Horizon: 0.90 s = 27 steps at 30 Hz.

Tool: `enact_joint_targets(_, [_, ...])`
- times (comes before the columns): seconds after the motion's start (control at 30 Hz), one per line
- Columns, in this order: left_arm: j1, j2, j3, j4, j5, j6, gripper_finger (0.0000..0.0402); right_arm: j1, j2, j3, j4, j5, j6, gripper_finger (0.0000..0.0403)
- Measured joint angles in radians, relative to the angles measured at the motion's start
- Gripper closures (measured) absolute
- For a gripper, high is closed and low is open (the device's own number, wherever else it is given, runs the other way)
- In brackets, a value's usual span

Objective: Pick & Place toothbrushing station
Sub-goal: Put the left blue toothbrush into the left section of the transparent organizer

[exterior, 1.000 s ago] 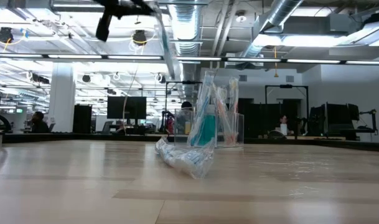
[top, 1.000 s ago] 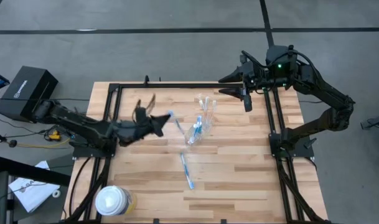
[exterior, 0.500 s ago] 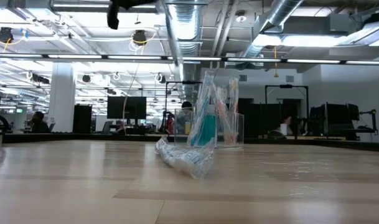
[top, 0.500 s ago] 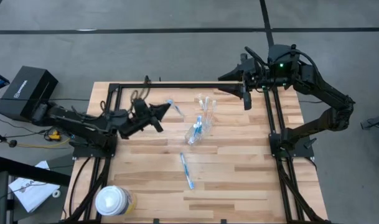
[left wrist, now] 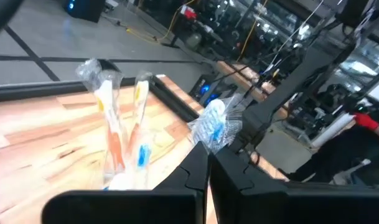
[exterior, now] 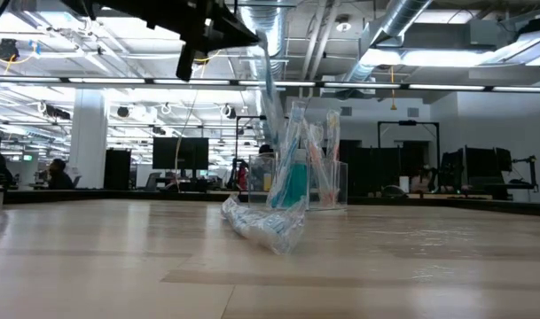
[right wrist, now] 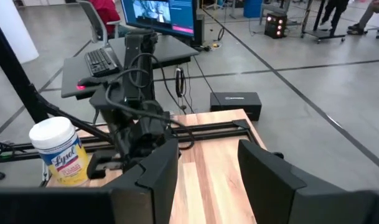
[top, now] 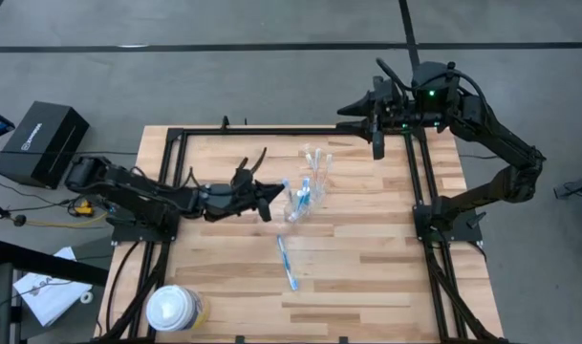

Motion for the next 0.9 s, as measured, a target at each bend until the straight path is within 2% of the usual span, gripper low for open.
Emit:
enact_joint_targets(0.63, [0.015, 0.143, 0.0, 0.002, 0.052, -0.022, 0.0401, -0.004, 0.0, 0.0, -0.002, 0.0, 0.0, 0.0244])
enact_joint_targets(0.9, [0.015, 0.215, 0.0, 0.013, 0.096, -0.076, 0.0401, -0.004, 0.0, 0.0, -0.01, 0.0, 0.001, 0.0244])
